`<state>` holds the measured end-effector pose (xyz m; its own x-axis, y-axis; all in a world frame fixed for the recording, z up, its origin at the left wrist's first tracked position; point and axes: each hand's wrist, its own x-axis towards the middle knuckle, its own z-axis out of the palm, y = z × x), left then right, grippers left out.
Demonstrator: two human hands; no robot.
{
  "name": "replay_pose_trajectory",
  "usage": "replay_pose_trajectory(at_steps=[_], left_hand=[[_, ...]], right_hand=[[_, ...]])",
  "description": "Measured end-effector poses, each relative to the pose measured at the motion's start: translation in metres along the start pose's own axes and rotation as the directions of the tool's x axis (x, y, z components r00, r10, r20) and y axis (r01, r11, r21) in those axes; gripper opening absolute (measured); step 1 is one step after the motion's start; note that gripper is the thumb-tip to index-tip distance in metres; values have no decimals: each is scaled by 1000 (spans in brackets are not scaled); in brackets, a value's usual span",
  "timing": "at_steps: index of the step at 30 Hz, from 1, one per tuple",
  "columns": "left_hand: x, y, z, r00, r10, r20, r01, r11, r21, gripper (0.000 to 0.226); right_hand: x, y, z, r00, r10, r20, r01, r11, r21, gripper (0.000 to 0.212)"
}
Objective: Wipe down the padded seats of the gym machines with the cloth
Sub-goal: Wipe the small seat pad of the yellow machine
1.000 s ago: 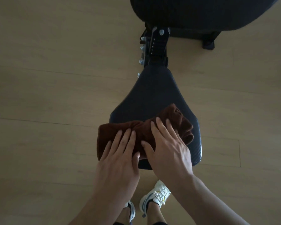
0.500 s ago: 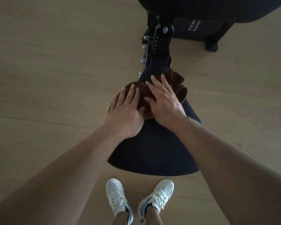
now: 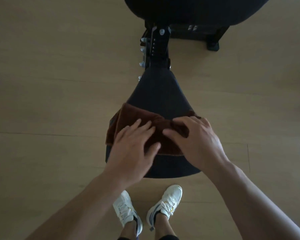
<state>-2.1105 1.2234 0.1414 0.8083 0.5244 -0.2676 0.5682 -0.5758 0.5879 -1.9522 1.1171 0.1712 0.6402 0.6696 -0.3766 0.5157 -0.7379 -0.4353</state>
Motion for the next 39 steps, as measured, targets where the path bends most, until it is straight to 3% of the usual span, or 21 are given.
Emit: replay_pose_trajectory(at_steps=[2, 4, 6, 9, 11, 14, 18, 20, 22, 24, 26, 28, 30, 32, 35, 39], left_hand=[[11, -7, -17, 975, -80, -206, 54, 990, -130, 41], [30, -15, -32, 929, -181, -321, 166, 983, -76, 42], [49, -26, -41, 928, -278, -246, 292, 956, 23, 58], [57, -40, -35, 938, -338, -74, 341, 939, 37, 62], [47, -45, -29, 953, -254, -168, 251, 967, -37, 38], [28, -43, -27, 926, -181, -331, 132, 977, -165, 12], [17, -38, -37, 917, -301, -263, 198, 913, -356, 8], [20, -34, -40, 905, -313, -289, 200, 911, -360, 8], [25, -30, -41, 884, -345, -317, 223, 905, -362, 24], [25, -24, -39, 862, -325, -389, 234, 936, -264, 47], [19, -12, -32, 890, -146, -433, 101, 987, -126, 49], [10, -4, -12, 948, 25, -318, -29, 1000, -8, 43], [4, 3, 12, 991, 8, -137, 10, 992, 128, 52], [5, 3, 27, 998, -56, -43, 65, 965, 253, 61], [19, 1, 31, 997, -69, -18, 71, 959, 276, 66], [45, 5, 30, 996, -84, 9, 76, 940, 332, 68]], right_hand=[[4, 14, -7, 987, 78, -140, -65, 993, 94, 53], [15, 25, -14, 973, 191, -127, -183, 981, 67, 72], [24, 30, -13, 961, 276, -14, -275, 959, 64, 78], [27, 27, -2, 968, 237, -79, -224, 963, 148, 42], [17, 23, 0, 964, 208, -166, -169, 960, 222, 24], [-1, 24, -8, 893, 338, -297, -181, 874, 452, 23], [-19, 28, -22, 775, 450, -444, -126, 798, 589, 25], [-22, 28, -24, 771, 416, -482, -100, 827, 553, 23], [-20, 33, -25, 815, 375, -443, -141, 869, 475, 28], [-15, 37, -23, 907, 345, -243, -272, 918, 289, 61], [-14, 30, -17, 954, 274, -122, -254, 955, 155, 75], [-18, 15, 2, 977, 156, -147, -139, 984, 114, 65], [-22, 2, 33, 983, 137, -122, -140, 990, -22, 66], [-24, -3, 60, 982, 154, -112, -170, 974, -148, 73], [-14, 5, 70, 983, 151, -99, -167, 971, -173, 74], [15, 13, 61, 992, 23, -121, -45, 982, -185, 62]])
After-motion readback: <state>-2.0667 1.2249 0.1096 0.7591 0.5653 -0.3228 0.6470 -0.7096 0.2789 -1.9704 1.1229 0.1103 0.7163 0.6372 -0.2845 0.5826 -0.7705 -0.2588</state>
